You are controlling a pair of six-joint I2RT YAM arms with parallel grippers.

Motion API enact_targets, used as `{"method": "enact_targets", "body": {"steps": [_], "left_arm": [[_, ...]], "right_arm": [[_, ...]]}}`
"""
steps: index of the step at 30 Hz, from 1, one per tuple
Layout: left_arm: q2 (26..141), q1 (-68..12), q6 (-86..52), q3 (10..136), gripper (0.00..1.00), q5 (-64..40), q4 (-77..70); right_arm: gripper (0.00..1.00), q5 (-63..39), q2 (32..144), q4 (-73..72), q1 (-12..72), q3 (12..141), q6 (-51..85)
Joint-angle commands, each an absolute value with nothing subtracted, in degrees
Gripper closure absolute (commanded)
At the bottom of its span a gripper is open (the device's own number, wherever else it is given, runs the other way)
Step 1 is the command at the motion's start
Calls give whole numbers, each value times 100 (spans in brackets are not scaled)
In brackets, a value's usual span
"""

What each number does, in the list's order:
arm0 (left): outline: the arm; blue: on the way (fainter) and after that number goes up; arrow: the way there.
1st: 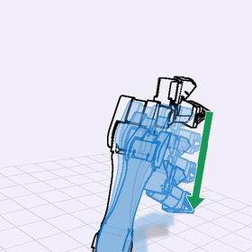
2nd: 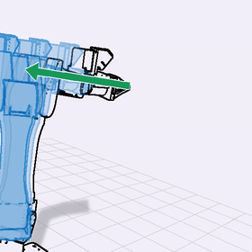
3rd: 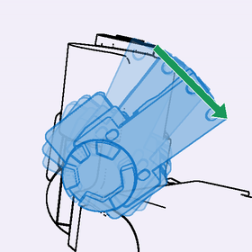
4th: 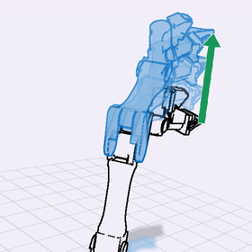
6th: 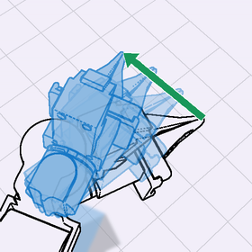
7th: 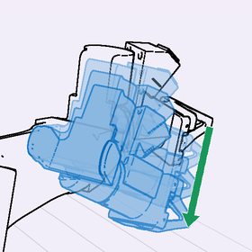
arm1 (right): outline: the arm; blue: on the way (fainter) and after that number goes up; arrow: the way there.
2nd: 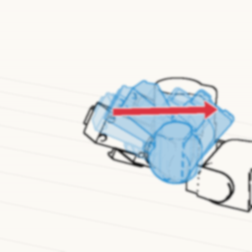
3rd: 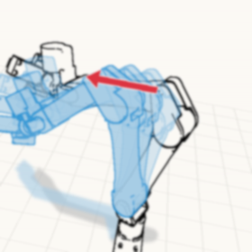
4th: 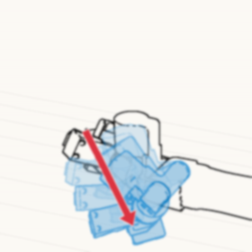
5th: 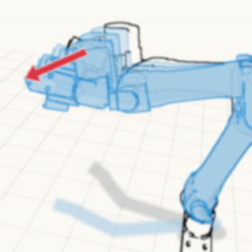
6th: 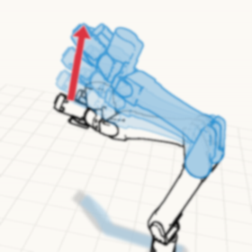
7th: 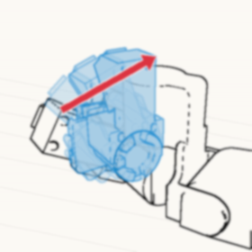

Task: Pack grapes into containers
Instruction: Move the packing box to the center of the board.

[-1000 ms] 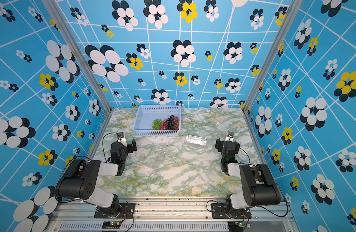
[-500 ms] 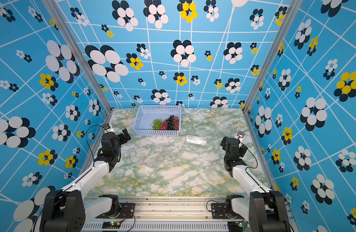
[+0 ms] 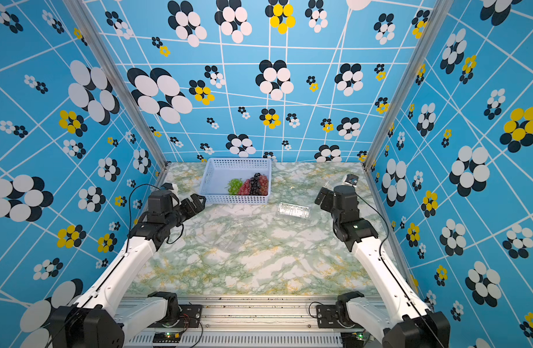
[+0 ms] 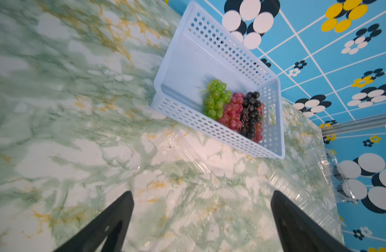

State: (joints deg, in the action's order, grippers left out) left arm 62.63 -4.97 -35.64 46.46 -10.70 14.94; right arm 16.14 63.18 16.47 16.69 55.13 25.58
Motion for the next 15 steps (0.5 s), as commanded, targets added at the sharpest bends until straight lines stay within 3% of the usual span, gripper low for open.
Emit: {"method": "enact_targets", "body": {"steps": [1,8,15], "left_arm": [[6263,-694,-3653,4597,0,-1455,2013],[5995,-772,-3799,4630,0,-1340,2498],[5697,-733,-3749,4463,1,-1579,2590]], "right_arm": [[1,1412,6828,2730,2462,6187,2400],[1,1685,8820,3777,4278,8201,2588],[5,1714,10354,4354,4963,9350,2931]]}}
